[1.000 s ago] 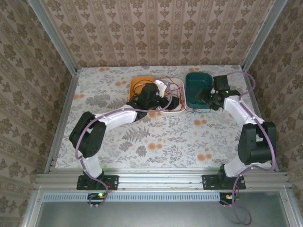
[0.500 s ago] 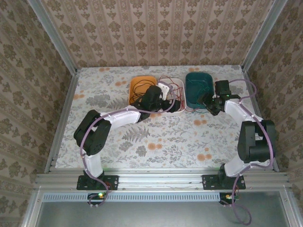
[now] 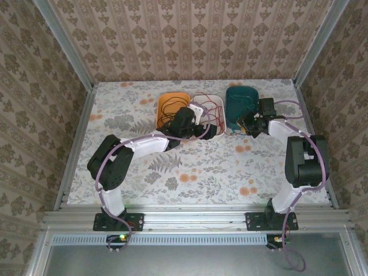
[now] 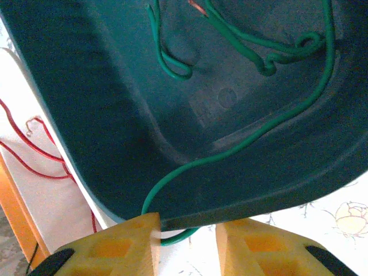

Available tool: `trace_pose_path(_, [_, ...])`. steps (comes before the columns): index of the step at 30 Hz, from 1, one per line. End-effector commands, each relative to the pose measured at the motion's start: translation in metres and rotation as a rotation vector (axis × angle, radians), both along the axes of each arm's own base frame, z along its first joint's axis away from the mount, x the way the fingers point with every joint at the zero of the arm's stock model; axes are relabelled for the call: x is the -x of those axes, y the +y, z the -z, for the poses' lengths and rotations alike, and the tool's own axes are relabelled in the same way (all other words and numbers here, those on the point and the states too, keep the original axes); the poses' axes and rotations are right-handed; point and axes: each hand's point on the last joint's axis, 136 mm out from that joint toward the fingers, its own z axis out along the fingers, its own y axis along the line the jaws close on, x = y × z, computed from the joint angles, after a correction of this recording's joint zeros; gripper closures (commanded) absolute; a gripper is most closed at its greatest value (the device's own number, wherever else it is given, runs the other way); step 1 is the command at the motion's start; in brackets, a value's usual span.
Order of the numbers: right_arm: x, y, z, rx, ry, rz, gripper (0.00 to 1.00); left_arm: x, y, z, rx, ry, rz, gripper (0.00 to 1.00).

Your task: Untangle the cables

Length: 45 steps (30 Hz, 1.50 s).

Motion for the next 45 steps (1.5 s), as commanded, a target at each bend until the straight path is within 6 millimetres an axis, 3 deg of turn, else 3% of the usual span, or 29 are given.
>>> trace_pose_path(1, [-0.010,0.001,-0.008,-0.012,-0.032,0.023,0.74,0.000,0.002,-0.018,0.039,-0.023,-0.016,0.10])
trace_pose_path(9, [-0.004,-0.004,-0.004,0.015,-0.023,0.038,0.90,-0.001,0.001,-0.019,0.042,-0.021,-0.018,0.10])
trace_pose_path(16, [0.004,-0.008,-0.014,0.048,-0.034,0.033,0.96,-0.001,-0.001,-0.021,0.048,-0.019,-0.010,0.11])
trace_pose_path(21, [0.025,-0.019,-0.008,0.110,0.011,0.049,0.97,-0.001,-0.002,-0.022,0.046,-0.021,-0.004,0.11])
trace_pose_path(28, [0.042,-0.018,0.016,0.100,0.079,0.049,0.85,-0.001,-0.002,-0.022,0.045,-0.024,-0.004,0.10])
trace_pose_path(31, [0.036,-0.015,0.022,0.095,0.081,0.042,0.69,-0.002,-0.001,-0.022,0.044,-0.026,-0.008,0.10])
trace_pose_path(35, [0.024,-0.016,0.026,0.101,0.067,0.053,0.56,-0.001,0.001,-0.022,0.044,-0.027,-0.013,0.10])
trace_pose_path(45, [0.005,-0.022,0.039,0.129,0.122,0.087,0.44,0.000,0.005,-0.023,0.043,-0.032,-0.026,0.10])
